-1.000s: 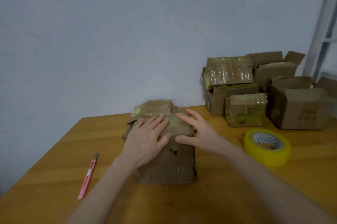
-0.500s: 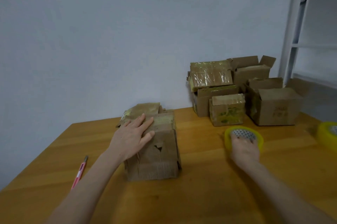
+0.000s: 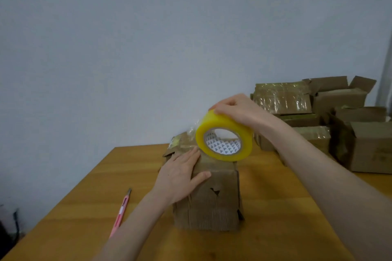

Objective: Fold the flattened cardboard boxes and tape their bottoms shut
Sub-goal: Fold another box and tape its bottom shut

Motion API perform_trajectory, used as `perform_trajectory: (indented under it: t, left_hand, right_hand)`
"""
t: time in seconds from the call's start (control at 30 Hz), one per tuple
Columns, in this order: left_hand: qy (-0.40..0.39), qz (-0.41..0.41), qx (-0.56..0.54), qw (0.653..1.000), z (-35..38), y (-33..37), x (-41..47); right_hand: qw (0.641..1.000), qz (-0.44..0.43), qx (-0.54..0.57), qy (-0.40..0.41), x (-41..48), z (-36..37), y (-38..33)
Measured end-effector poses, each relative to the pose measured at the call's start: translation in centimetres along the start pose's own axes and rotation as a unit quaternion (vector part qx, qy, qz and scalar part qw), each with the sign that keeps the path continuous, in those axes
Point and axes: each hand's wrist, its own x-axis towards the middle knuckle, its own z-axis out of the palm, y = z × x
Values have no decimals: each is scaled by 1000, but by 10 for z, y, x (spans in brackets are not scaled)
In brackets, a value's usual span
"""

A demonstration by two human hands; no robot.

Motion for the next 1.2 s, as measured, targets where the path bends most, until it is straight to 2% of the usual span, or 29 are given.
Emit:
perform_trajectory:
  t: [0.03, 0.07, 0.1, 0.17, 0.23, 0.27, 0.3, 0.4, 0.5, 0.57, 0.67, 0.77, 0.83, 1.0, 1.07, 1.2]
  left_hand:
    - [-10, -15, -59, 998, -2, -3, 0]
    - [-22, -41, -163, 986, -7, -8, 0]
    - [-27, -78, -298, 951, -14, -12, 1]
    - [15, -143, -519, 843, -26, -22, 7]
    - [55, -195, -621, 757, -36, -24, 17]
    - [62, -207, -651, 728, -40, -20, 22]
    - [68, -209, -664, 714, -42, -16, 26]
    - [107, -229, -653, 714, -35, -7, 34]
    - [118, -252, -657, 701, -26, -7, 34]
    - [143, -257, -628, 721, -22, -9, 32]
    - [167, -265, -571, 759, -15, -15, 29]
    - [164, -274, -558, 766, -10, -19, 26]
    - [158, -279, -568, 758, -5, -22, 23]
    - [117, -316, -581, 741, 17, -37, 10]
    - [114, -327, -583, 735, 22, -41, 11]
    - [116, -335, -556, 751, 24, -45, 20]
  right_hand:
    - [1000, 7, -19, -12, 4, 7, 1]
    - [1000, 11, -24, -16, 8, 11, 3]
    - [1000, 13, -21, -16, 11, 14, 5]
    - [1000, 14, -16, -21, 15, 16, 6]
    - [999, 13, -23, -31, 19, 19, 6]
    - [999, 12, -25, -35, 20, 20, 6]
    - [999, 11, -25, -36, 20, 22, 5]
    - [999, 3, 2, -45, 15, 19, 6]
    - [993, 14, 52, -107, 0, 12, 27]
    - [986, 36, 101, -127, -12, 16, 50]
    - [986, 33, 149, -71, -20, 27, 69]
    - [985, 7, 171, -26, -14, 26, 60]
    - [989, -12, 149, -24, -9, 24, 52]
    - [997, -16, -21, -71, -5, 31, 47]
    - [997, -10, -32, -76, -2, 35, 48]
    - [996, 2, -55, -77, 9, 41, 45]
